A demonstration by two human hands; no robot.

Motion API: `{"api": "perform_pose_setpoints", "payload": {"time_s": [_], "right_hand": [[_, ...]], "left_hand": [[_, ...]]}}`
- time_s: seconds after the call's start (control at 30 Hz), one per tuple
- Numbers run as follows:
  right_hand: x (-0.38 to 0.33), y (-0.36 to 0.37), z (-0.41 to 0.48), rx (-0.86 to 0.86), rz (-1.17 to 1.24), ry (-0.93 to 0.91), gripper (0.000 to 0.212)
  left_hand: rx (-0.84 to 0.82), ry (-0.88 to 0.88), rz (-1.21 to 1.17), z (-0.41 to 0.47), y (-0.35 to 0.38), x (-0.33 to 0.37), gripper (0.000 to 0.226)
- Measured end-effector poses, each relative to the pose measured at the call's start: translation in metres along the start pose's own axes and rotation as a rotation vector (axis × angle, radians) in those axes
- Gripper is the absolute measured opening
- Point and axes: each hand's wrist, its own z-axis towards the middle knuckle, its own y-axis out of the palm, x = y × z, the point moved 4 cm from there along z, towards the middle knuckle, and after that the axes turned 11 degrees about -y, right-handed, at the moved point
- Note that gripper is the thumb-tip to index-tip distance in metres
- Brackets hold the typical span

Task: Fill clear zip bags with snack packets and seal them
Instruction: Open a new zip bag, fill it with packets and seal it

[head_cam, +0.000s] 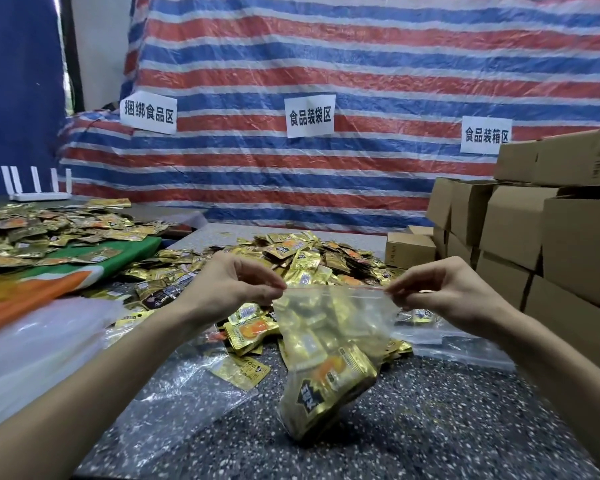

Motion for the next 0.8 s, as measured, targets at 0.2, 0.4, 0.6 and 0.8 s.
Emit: {"api": "perform_pose_setpoints", "payload": {"time_s": [0.2,0.4,0.6,0.8], "right_hand": [[0.005,0.0,-0.007,0.084,0.051,0.027,0.026],[0.001,0.007,-0.015,0.024,-0.205,0.043,0.027],[-0.041,0.048,0.012,-0.173,-0.374,-0.188,0.051],[-0.044,0.065,0.025,-0.144,-0.252,-0.258,0.009]], "left_hand": [[0.103,0.114,0.062,-0.001,0.007,0.005,0.016],[0.191,0.251,0.108,-0.006,0.029,0.009,0.022],[0.128,0.366,0.118,-0.009,0.05,0.026,0.03],[0.125,0.393,0.123,-0.01,0.052,0.027,0.027]]}}
